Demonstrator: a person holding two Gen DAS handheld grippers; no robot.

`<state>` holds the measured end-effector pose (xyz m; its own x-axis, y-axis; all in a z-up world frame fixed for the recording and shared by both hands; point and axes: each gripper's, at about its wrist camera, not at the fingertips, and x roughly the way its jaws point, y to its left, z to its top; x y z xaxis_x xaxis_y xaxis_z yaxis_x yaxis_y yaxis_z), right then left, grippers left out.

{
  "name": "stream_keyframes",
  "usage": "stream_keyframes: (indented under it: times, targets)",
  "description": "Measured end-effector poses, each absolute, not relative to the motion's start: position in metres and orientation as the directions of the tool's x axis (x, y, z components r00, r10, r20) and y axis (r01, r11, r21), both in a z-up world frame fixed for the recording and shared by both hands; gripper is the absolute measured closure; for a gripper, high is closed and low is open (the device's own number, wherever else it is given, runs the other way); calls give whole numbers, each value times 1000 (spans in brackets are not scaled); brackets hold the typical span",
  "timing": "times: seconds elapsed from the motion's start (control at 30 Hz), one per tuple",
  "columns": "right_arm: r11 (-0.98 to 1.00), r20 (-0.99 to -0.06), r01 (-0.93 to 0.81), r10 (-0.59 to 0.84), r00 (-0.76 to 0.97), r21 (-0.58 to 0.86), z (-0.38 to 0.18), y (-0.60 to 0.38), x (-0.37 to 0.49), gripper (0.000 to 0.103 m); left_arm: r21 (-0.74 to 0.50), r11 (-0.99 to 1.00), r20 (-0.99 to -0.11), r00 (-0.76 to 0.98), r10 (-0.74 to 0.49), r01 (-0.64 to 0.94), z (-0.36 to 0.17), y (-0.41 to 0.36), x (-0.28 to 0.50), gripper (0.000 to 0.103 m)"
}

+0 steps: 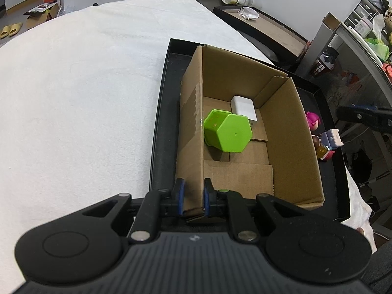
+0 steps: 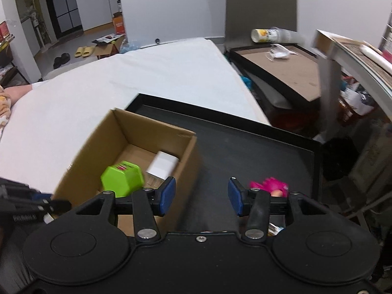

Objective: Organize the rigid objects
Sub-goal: 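Move the right gripper back toward the figurines on the tray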

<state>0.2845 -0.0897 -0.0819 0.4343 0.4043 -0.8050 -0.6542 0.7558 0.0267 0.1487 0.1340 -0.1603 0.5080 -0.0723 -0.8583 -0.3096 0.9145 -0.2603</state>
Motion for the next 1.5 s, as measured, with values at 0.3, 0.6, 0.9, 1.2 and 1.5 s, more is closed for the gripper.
stream_keyframes:
  times: [0.3, 0.6, 0.9, 1.2, 1.5]
  targets:
    - [795, -816, -604, 390, 428, 63, -88, -138, 299, 55, -242, 918, -863, 502, -56, -314, -159, 131, 150, 89]
    - [842, -824, -533, 361, 437, 86, -108, -168, 320, 55, -224, 922, -867, 497, -40, -317, -158, 129, 150, 89]
    - [860, -847, -493, 357, 394, 133, -130, -183, 334, 55, -216, 923, -869, 494, -32, -320, -157, 128, 151, 89]
    - [894, -887, -398, 342, 311, 205, -164, -193, 348, 55, -222, 921, -867, 497, -36, -320, -158, 128, 150, 89]
    - [920, -903, -341, 303, 304, 193, -180, -192, 353, 45, -227, 920, -865, 499, -41, -318, -158, 130, 149, 89]
